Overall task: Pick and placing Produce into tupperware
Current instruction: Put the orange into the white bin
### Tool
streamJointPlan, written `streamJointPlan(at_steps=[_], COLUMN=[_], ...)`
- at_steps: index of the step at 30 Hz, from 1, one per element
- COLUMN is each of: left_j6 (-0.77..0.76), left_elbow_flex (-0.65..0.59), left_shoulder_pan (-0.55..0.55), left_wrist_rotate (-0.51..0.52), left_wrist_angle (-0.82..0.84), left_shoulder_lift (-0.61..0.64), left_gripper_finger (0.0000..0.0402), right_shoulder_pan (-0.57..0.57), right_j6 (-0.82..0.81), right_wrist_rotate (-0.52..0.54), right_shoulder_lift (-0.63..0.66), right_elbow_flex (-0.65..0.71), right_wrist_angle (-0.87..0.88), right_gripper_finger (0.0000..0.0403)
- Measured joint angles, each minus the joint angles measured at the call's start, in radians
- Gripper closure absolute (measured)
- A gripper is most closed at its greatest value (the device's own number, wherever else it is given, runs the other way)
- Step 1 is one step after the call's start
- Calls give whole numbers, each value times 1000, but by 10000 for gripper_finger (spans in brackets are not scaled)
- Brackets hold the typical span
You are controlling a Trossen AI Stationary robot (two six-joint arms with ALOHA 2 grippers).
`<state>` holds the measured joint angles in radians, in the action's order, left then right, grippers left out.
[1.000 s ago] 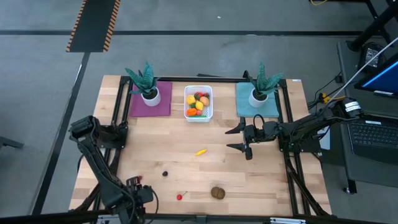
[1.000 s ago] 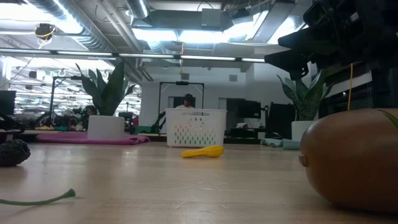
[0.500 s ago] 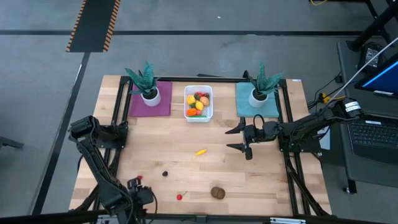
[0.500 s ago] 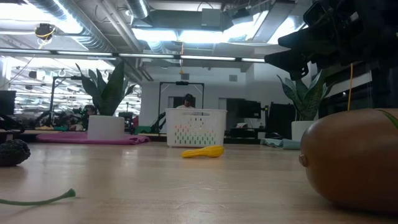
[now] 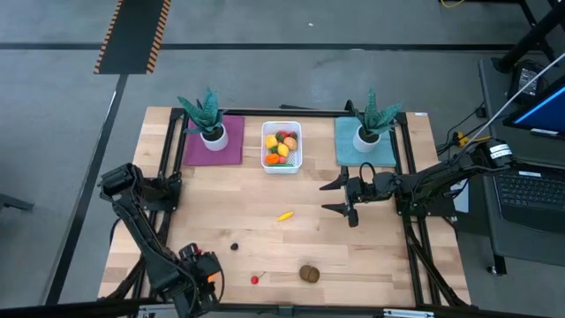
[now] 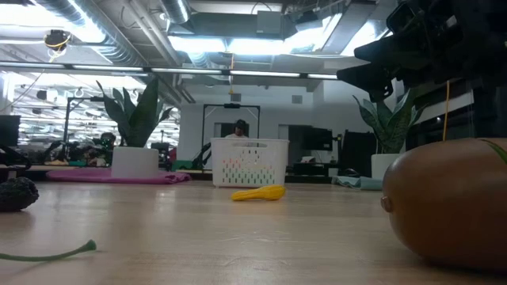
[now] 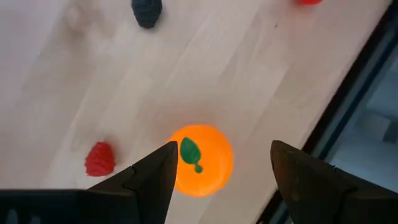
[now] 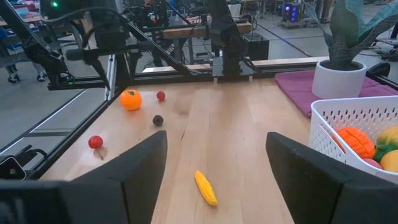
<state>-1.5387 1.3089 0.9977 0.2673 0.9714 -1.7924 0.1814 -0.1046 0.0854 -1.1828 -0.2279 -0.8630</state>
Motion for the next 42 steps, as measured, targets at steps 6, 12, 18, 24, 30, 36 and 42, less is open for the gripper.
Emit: streamJointPlan(at_steps=[6, 12, 18, 24, 30, 36, 42], left_j6=[-5, -5, -7, -8, -7, -6, 2], left_elbow_flex=[-51, -70, -108, -129, -130, -130, -130], left_shoulder_pan=[-28, -35, -35, -35, -35, -35, -35], left_wrist_rotate=[-101, -115, -117, -153, -182, -184, -184], left_wrist_angle=[-18, -45, -102, -132, -133, -133, -134], left_shoulder_lift=[0, 0, 0, -1, -1, -1, -1], left_gripper_finger=[154, 154, 154, 154, 154, 154, 154], right_shoulder_pan=[0, 0, 0, 0, 0, 0, 0], right_j6=[0, 0, 0, -18, -22, -22, -22], right_wrist_rotate=[0, 0, 0, 0, 0, 0, 0], right_shoulder_lift=[0, 0, 0, 0, 0, 0, 0], right_elbow_flex=[0, 0, 0, 0, 0, 0, 0], right_wrist_angle=[0, 0, 0, 0, 0, 0, 0], right_gripper_finger=[128, 128, 128, 128, 128, 128, 128])
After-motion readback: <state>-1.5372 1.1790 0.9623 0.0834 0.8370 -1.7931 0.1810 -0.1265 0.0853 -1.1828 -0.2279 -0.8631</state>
